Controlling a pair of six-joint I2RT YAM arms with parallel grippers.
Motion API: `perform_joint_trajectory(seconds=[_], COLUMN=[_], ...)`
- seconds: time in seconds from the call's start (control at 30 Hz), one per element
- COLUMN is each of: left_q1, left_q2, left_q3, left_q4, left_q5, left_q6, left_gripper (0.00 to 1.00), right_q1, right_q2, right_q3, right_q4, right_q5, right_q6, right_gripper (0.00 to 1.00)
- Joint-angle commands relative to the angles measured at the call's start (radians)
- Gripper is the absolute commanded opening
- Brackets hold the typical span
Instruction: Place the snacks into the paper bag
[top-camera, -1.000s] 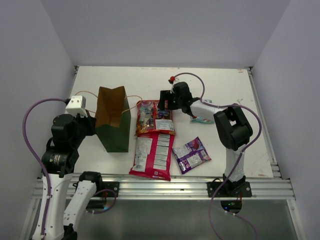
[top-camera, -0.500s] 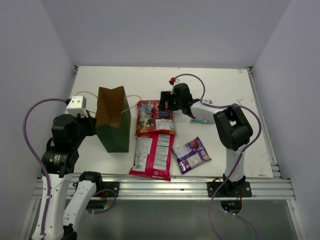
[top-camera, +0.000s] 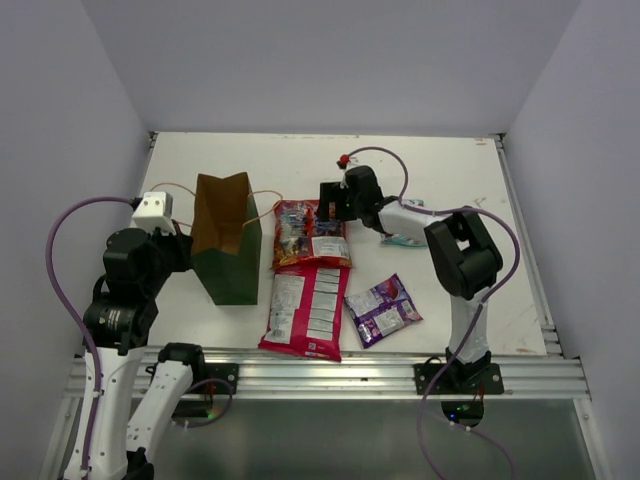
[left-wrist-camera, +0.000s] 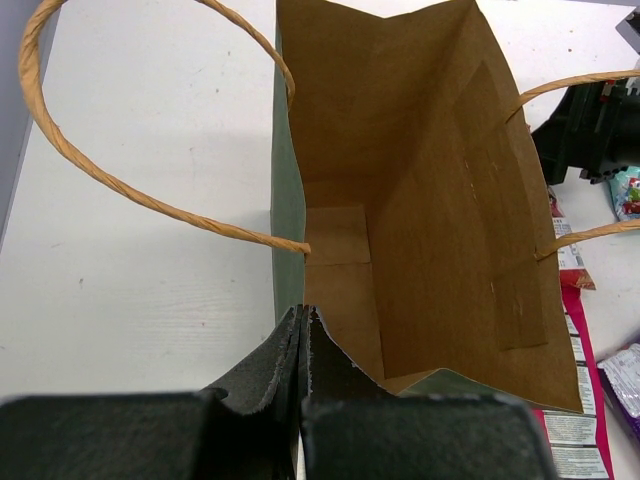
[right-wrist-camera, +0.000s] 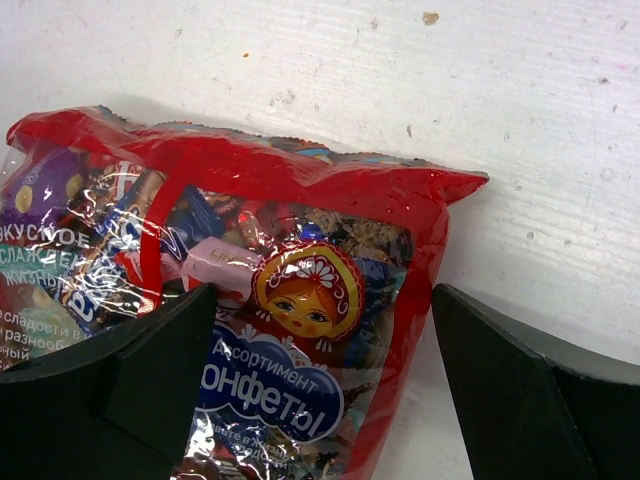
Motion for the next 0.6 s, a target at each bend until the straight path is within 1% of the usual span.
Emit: perform_joint_trajectory(seconds=[0.0, 0.03, 0.1, 0.17, 0.27, 0.3, 0.33, 0.37, 0.4, 0.47, 0.57], left_q1=[-0.008, -0.008, -0.009, -0.009, -0.011, -0.011, -0.012, -0.013, -0.013, -0.014, -0.017], left_q2=[-0.004, -0.005, -0.007, -0.007, -0.010, -0.012, -0.013, -0.015, -0.013, -0.013, -0.016], left_q3=[0.020, 0.020, 0.022, 0.023, 0.025, 0.023, 0.025, 0.025, 0.023, 0.025, 0.023], left_q4=[0.000, 0.000, -0.002, -0.003, -0.005, -0.005, -0.005, -0.005, -0.003, -0.005, -0.005], left_q5=[-0.002, 0.000, 0.000, -0.002, -0.003, -0.003, -0.005, -0.003, -0.002, -0.002, -0.003], left_q6=[0.018, 0.018, 0.018, 0.018, 0.017, 0.018, 0.018, 0.018, 0.018, 0.018, 0.020], left_gripper=[0.00, 0.00, 0.00, 0.00, 0.00, 0.00, 0.00, 0.00, 0.00, 0.00, 0.00], right_q1=[-0.011, -0.011, -0.011, -0.010, -0.010, -0.010, -0.011, -0.010, -0.010, -0.010, -0.007], right_q2=[0.119, 0.145, 0.165, 0.178, 0.167, 0.161, 0.156, 0.141, 0.132, 0.106, -0.003], right_q3=[0.000, 0.012, 0.020, 0.025, 0.020, 0.017, 0.012, 0.009, 0.008, 0.008, 0.000], right_q4=[-0.189, -0.186, -0.181, -0.177, -0.163, -0.160, -0.160, -0.161, -0.175, -0.198, -0.226], right_q5=[0.050, 0.042, -0.052, -0.090, -0.130, -0.134, -0.137, -0.137, -0.134, -0.127, -0.124], right_q6=[-0.058, -0.054, -0.040, -0.032, -0.037, -0.040, -0.049, -0.052, -0.057, -0.070, -0.078], right_gripper=[0.91, 0.90, 0.89, 0.88, 0.67, 0.44, 0.31, 0.08, 0.00, 0.00, 0.00])
